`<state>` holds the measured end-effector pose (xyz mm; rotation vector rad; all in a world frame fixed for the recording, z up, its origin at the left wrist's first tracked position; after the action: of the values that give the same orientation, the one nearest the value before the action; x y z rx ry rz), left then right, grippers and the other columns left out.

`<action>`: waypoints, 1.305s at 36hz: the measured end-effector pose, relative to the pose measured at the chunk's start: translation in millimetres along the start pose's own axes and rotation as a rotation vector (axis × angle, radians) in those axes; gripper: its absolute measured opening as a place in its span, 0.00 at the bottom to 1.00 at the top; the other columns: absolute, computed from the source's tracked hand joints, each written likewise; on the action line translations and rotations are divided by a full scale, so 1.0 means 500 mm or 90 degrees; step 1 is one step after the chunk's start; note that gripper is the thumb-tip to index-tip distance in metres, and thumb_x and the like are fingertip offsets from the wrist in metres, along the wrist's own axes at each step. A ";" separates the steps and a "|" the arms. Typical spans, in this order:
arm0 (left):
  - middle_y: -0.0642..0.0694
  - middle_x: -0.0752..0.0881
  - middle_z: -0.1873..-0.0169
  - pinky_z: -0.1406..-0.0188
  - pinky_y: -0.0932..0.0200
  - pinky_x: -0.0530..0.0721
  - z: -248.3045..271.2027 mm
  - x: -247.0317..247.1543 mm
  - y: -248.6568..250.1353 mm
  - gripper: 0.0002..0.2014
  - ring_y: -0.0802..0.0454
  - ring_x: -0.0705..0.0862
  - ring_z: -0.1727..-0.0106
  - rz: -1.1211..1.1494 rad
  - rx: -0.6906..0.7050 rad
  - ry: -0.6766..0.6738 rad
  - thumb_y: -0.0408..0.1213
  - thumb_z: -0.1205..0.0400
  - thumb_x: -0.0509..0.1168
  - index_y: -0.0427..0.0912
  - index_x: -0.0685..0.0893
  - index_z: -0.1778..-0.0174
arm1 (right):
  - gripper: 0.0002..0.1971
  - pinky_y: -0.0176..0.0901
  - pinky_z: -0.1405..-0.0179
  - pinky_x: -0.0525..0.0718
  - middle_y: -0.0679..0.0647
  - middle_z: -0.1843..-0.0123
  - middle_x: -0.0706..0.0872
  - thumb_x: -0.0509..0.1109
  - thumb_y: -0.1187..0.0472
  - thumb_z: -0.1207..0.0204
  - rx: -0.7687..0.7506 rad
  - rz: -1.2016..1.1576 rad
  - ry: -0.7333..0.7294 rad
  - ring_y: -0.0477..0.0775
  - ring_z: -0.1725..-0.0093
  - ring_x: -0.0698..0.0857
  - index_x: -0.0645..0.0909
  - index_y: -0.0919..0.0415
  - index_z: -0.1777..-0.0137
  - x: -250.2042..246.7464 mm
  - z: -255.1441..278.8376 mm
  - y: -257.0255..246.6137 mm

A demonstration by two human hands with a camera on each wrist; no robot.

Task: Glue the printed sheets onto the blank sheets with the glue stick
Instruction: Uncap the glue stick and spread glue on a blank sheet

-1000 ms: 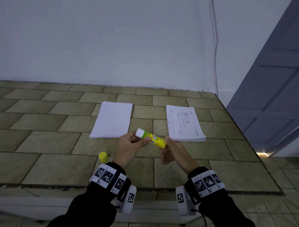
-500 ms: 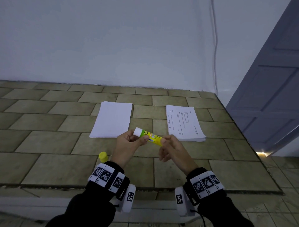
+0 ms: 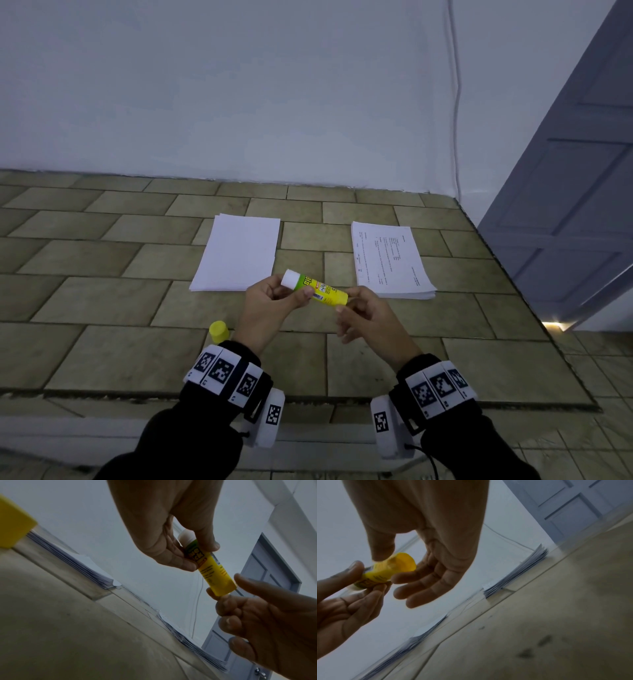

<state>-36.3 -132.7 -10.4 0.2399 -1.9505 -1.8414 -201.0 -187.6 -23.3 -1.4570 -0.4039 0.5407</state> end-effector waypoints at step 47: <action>0.44 0.92 0.60 0.47 0.56 0.89 0.001 0.007 0.002 0.18 0.51 0.89 0.55 -0.016 0.011 -0.018 0.39 0.34 0.76 0.35 0.87 0.51 | 0.12 0.50 0.59 0.82 0.51 0.71 0.84 0.63 0.59 0.15 0.019 0.010 -0.018 0.53 0.68 0.84 0.77 0.64 0.37 0.008 0.004 -0.003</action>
<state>-39.7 -133.7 -8.7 0.2452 -1.9927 -1.8538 -198.5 -183.8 -21.8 -1.4262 -0.4056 0.5790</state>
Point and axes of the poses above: each hand's wrist, its own z-axis away from the middle knuckle, its own x-axis out of the palm, y = z × x, the point moved 9 cm from there along -z, towards the middle knuckle
